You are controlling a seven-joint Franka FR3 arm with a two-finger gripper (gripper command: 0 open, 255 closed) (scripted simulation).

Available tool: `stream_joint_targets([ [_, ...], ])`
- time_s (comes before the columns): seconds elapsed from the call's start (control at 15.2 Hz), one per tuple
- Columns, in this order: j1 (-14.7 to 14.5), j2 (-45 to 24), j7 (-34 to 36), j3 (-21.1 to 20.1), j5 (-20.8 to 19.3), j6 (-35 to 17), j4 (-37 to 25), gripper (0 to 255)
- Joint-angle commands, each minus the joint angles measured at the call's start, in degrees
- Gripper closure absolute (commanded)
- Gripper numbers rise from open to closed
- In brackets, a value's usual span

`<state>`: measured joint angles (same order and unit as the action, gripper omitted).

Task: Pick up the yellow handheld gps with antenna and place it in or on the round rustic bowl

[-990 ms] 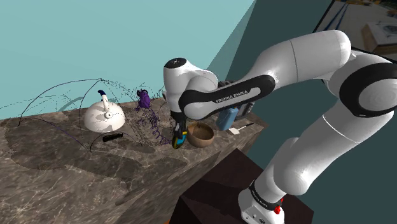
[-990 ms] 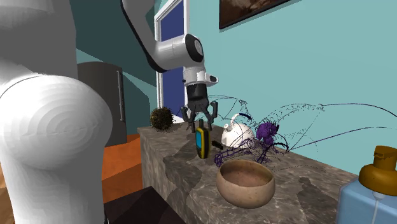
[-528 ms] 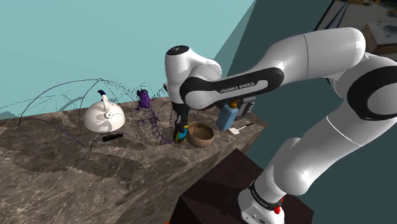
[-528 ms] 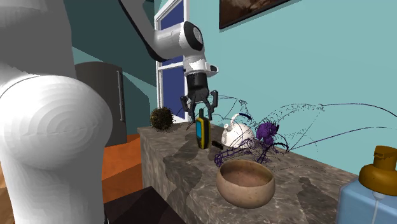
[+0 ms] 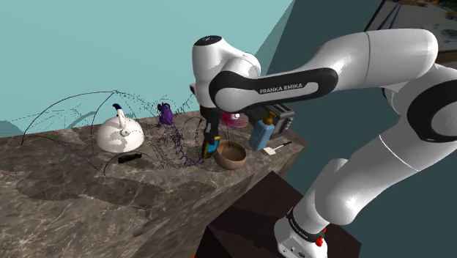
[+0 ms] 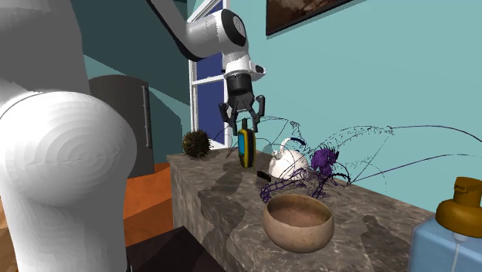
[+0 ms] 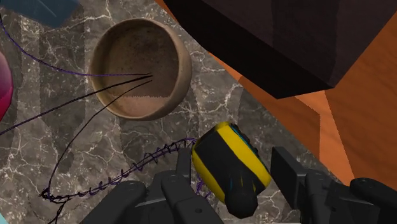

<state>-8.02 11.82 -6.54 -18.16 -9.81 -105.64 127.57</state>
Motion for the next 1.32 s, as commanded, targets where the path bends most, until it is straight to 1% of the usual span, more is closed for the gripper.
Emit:
stream_joint_targets([
  [0.0,0.00,0.52,-0.43,0.09,0.18,1.47,-1.02,255],
  [0.07,0.00,0.71,-0.60,0.12,0.25,2.12,-1.50,255],
  [0.4,2.74,5.26,-7.85,4.76,-0.98,2.10,1.46,255],
  [0.66,5.03,7.77,-13.52,8.60,-2.56,2.11,2.67,255],
  [0.99,8.01,9.46,-20.51,13.44,-4.90,2.01,2.72,255],
  [1.06,8.36,9.56,-21.33,14.01,-5.19,1.99,2.62,255],
  [1.25,8.39,9.15,-20.73,14.04,-5.40,-0.28,4.56,255],
])
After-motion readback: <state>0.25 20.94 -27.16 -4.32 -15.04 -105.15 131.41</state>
